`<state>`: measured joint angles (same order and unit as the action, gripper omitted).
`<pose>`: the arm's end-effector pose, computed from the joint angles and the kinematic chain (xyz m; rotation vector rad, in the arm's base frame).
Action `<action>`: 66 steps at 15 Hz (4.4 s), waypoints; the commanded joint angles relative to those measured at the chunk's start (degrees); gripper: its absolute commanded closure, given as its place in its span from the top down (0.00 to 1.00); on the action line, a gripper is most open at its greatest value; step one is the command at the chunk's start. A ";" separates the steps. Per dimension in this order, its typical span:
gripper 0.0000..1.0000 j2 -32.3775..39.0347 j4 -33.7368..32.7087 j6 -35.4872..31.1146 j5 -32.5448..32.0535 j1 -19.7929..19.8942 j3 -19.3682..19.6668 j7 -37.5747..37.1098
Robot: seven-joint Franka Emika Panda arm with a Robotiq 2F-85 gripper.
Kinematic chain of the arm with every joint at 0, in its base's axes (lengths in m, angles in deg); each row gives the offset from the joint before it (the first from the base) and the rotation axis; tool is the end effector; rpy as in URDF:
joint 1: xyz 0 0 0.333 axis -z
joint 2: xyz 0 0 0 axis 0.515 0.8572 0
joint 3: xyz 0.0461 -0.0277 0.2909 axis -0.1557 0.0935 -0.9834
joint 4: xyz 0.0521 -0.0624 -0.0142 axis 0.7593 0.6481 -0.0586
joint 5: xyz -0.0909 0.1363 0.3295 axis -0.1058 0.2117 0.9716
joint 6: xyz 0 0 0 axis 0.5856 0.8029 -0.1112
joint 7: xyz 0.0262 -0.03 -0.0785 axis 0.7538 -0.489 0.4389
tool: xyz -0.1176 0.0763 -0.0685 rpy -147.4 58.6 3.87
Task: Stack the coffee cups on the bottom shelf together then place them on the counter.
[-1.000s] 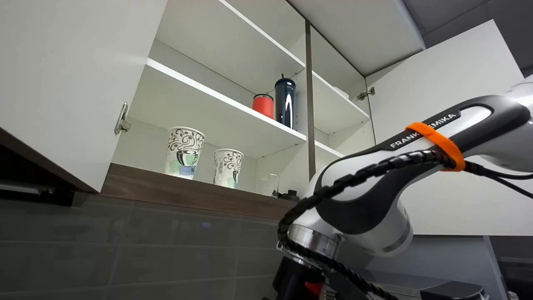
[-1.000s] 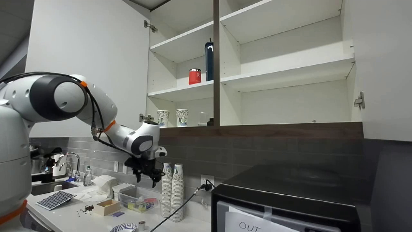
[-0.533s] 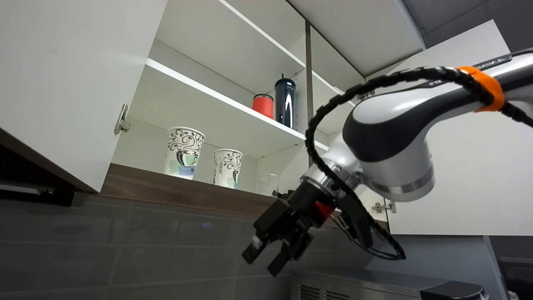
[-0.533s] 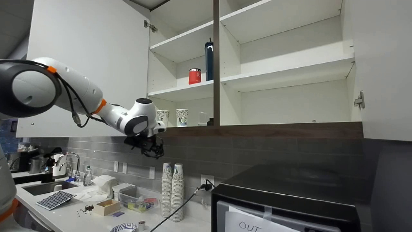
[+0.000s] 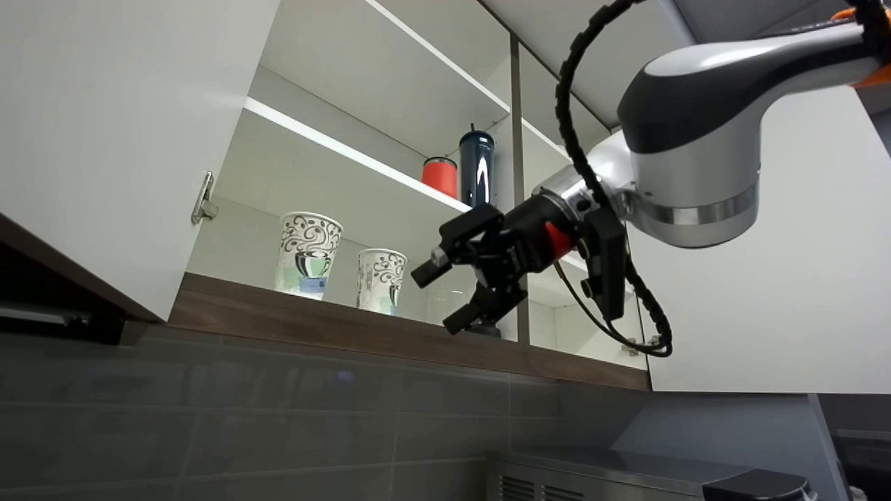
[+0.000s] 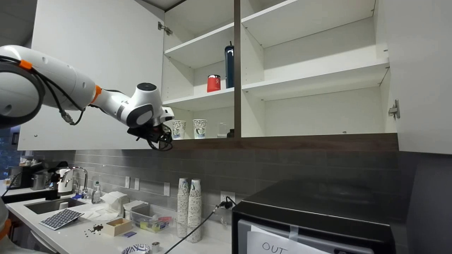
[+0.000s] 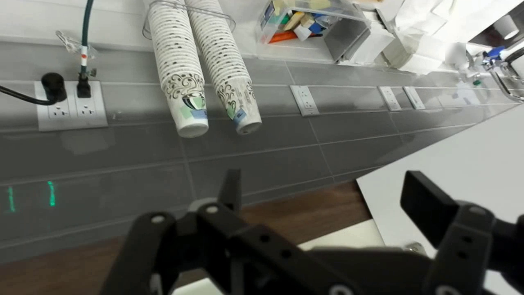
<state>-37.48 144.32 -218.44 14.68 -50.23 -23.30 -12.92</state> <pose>0.4306 0.2102 0.6547 -2.4100 -0.4595 -1.0370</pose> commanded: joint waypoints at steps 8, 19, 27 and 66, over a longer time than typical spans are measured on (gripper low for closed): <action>1.00 1.41 -3.10 -3.82 -0.12 0.18 -2.33 -4.99; 1.00 5.71 -14.03 -11.36 -22.55 22.17 -18.65 -40.13; 1.00 10.43 -22.97 -3.94 -31.12 21.85 -19.36 -45.83; 0.11 41.98 -66.29 22.64 -55.53 1.16 -11.94 -67.67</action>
<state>2.96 81.39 -198.58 -42.00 -48.97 -35.10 -80.87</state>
